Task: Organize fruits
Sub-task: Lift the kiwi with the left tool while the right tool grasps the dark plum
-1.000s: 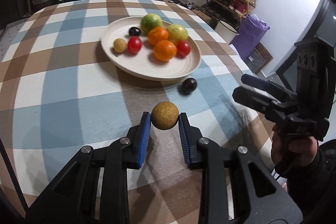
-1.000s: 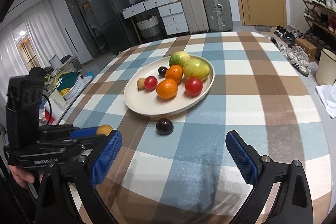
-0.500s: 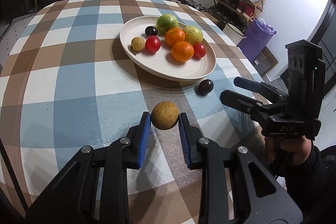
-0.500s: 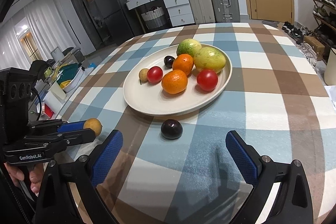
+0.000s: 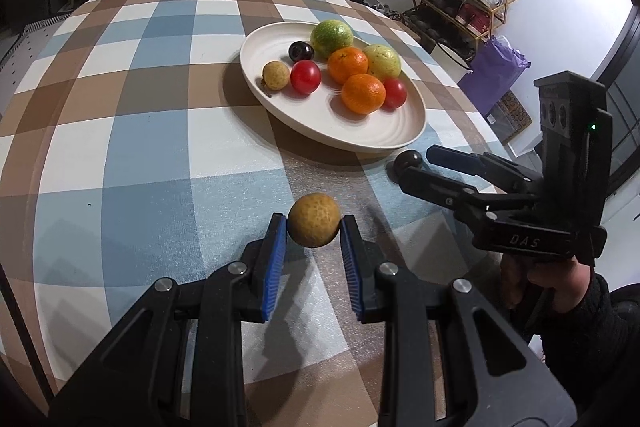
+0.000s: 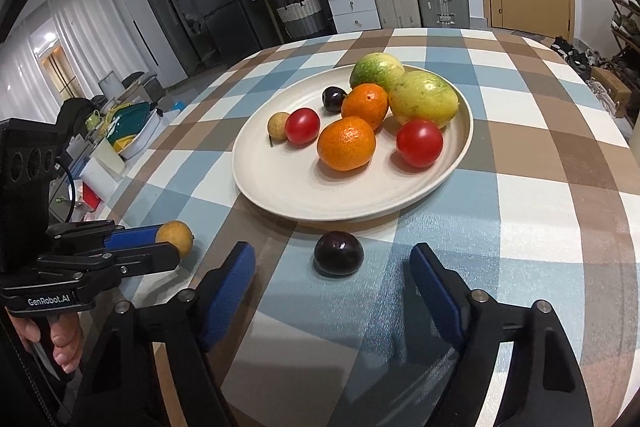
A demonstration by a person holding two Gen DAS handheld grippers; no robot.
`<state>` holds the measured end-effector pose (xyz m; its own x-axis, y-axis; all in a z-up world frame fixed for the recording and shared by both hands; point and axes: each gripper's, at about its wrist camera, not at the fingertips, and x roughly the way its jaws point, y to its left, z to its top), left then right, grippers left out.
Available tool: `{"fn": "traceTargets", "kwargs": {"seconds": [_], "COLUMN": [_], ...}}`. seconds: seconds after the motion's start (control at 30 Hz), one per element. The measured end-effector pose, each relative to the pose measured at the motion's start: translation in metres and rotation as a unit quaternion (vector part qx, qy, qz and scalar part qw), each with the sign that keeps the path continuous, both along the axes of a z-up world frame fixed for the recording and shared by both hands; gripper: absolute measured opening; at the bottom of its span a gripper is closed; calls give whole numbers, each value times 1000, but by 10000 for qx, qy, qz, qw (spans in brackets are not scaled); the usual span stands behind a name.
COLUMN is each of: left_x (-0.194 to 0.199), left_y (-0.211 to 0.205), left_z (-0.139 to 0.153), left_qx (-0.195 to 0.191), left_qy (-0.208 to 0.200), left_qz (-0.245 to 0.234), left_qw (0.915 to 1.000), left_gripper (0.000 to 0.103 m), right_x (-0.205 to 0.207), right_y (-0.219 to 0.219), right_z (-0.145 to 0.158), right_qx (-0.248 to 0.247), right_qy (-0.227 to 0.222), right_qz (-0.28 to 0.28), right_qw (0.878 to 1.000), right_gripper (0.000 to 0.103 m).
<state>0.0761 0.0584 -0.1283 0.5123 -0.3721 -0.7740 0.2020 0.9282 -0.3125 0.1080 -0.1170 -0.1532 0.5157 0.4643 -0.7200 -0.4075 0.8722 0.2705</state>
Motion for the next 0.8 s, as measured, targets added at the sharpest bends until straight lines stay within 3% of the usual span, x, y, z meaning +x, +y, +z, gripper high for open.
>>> {"fn": "traceTargets", "kwargs": {"seconds": [0.23, 0.43, 0.8], "left_x": [1, -1, -7], "left_y": [3, 4, 0], "left_z": [-1, 2, 13], "left_qx": [-38, -48, 6], "left_qy": [7, -23, -140], "left_qz": [39, 32, 21], "left_qw": [10000, 10000, 9999], "left_gripper": [24, 24, 24], "right_x": [1, -2, -10], "right_y": [9, 4, -1], "right_z": [-3, -1, 2], "right_qx": [-1, -130, -38], "right_qy": [97, -6, -82], "right_qz": [268, 186, 194], "right_qw": [9996, 9997, 9998], "right_gripper": [51, 27, 26]}}
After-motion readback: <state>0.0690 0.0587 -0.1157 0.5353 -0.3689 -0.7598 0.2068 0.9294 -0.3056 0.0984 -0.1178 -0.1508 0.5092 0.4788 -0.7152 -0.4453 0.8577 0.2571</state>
